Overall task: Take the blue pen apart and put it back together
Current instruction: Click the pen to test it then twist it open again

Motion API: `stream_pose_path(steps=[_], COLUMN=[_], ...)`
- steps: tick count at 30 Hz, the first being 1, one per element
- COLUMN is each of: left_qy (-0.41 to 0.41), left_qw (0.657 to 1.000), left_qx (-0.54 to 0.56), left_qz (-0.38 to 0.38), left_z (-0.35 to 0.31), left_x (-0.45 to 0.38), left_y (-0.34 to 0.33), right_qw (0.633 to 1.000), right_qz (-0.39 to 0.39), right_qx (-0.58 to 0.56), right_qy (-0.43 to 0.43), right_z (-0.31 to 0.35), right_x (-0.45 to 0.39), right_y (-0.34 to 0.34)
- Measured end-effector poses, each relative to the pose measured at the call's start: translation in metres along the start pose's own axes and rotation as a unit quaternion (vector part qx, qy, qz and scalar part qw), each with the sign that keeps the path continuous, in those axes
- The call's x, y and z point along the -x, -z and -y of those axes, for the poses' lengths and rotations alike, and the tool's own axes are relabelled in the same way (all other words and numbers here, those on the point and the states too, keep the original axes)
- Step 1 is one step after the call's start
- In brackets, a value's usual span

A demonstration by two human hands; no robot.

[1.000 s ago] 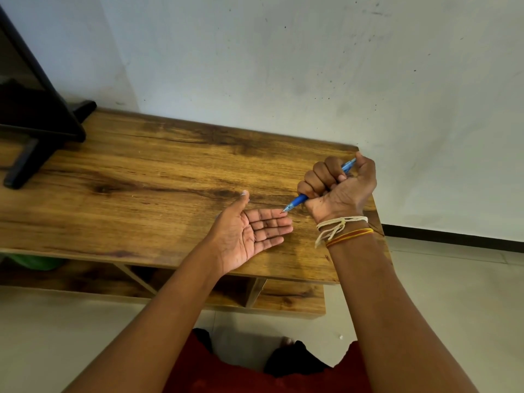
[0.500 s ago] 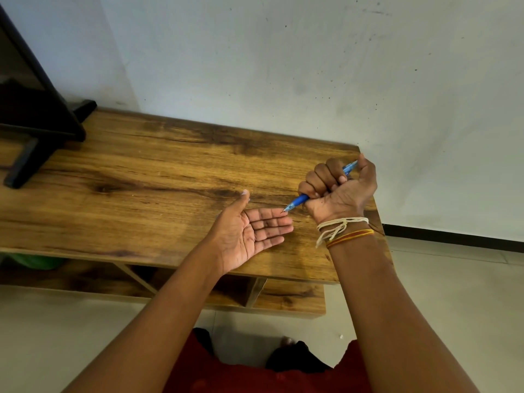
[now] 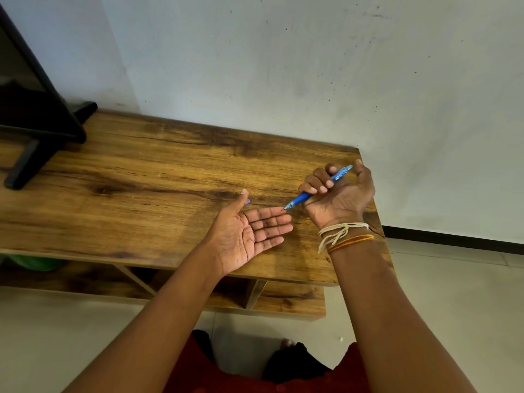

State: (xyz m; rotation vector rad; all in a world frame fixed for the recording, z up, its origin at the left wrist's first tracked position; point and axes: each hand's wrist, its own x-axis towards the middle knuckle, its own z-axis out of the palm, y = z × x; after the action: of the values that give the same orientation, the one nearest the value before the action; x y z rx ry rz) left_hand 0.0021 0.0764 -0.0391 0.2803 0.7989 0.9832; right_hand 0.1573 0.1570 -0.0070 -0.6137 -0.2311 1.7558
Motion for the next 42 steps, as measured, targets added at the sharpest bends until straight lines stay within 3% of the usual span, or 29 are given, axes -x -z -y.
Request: stream_pose_path(steps=[7, 14, 18, 22, 26, 30, 33, 35, 37, 42], left_qy=[-0.007, -0.024, -0.083, -0.200, -0.297, -0.367, -0.393, -0.400, -0.385, -0.285], left_qw=[1.000, 0.999, 0.992, 0.938, 0.858, 0.781, 0.735, 0.706, 0.692, 0.705], left_qx=[0.021, -0.022, -0.065, -0.225, -0.356, -0.435, -0.461, -0.472, -0.479, -0.531], left_qz=[0.006, -0.018, -0.068, -0.173, -0.221, -0.257, -0.303, -0.345, -0.378, -0.375], left_z=[-0.002, 0.001, 0.001, 0.000, 0.001, -0.003, -0.009, -0.014, -0.018, -0.018], left_x=[0.000, 0.000, 0.000, 0.000, -0.001, 0.001, 0.004, 0.005, 0.005, 0.002], left_y=[0.002, 0.000, -0.003, -0.008, -0.006, 0.001, 0.009, 0.017, 0.025, 0.037], right_qw=[0.994, 0.986, 0.966, 0.880, 0.731, 0.613, 0.550, 0.523, 0.519, 0.550], right_qz=[-0.101, -0.105, -0.091, -0.099, -0.127, -0.118, -0.124, -0.134, -0.134, -0.135], right_qx=[-0.015, 0.117, 0.226, 0.442, 0.643, 0.745, 0.791, 0.808, 0.812, 0.804], right_qy=[0.024, 0.062, 0.083, 0.138, 0.191, 0.238, 0.238, 0.237, 0.231, 0.181], right_z=[-0.005, -0.005, -0.004, -0.007, -0.015, -0.024, -0.028, -0.029, -0.030, -0.024], right_x=[-0.008, -0.005, -0.004, -0.006, -0.007, -0.002, -0.002, -0.002, -0.002, -0.001], right_y=[-0.003, 0.000, 0.002, 0.007, 0.015, 0.019, 0.020, 0.021, 0.022, 0.020])
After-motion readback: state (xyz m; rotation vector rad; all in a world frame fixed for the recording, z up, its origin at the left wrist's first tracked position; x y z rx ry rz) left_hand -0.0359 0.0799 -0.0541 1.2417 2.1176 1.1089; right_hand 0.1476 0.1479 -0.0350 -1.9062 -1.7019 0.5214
